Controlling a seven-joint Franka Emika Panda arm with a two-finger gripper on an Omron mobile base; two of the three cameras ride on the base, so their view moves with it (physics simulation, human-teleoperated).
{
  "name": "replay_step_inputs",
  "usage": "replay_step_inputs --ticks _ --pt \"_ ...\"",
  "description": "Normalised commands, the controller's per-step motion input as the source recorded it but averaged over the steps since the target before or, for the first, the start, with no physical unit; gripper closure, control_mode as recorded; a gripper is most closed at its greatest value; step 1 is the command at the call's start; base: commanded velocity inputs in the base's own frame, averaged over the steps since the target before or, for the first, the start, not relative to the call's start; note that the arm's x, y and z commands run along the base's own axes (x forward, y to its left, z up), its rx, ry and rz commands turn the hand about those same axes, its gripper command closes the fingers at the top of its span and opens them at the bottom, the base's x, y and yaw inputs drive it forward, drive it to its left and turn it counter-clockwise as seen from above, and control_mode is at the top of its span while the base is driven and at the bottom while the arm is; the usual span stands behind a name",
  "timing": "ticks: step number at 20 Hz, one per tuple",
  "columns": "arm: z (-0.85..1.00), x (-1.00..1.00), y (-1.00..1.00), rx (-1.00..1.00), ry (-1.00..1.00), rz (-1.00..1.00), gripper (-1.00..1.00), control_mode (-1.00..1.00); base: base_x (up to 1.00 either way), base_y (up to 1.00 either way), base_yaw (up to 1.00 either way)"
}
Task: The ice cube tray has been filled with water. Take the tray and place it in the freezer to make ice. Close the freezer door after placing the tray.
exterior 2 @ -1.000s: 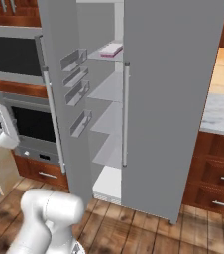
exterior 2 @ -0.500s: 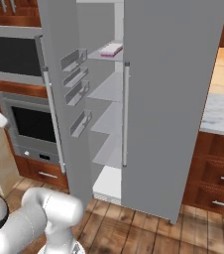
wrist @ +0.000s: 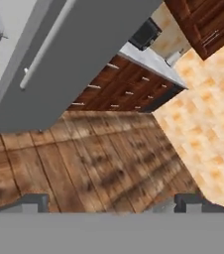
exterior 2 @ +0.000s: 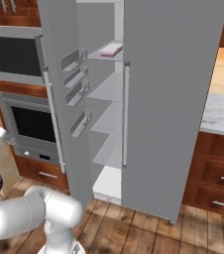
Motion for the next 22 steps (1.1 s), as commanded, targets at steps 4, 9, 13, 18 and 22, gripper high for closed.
replay_step_inputs --ticks 4,9,13,18,22 --pt "-0.33 -0.01 0.03 -0.27 0.10 0.13 -1.00 -1.00 0.00 0.00 0.00" --pt "-0.22 -0.07 0.00 -0.23 0.04 0.35 -1.00 -1.00 0.00 0.00 0.00" --pt "-0.03 0.00 -0.01 -0.09 0.10 0.37 -1.00 -1.00 0.00 0.00 0.00" --pt "-0.02 0.06 -0.16 0.00 0.19 0.33 -1.00 -1.00 0.00 0.00 0.00" --pt "-0.21 0.41 -0.12 -0.01 0.16 0.12 -1.00 -1.00 0.00 0.00 0.00"
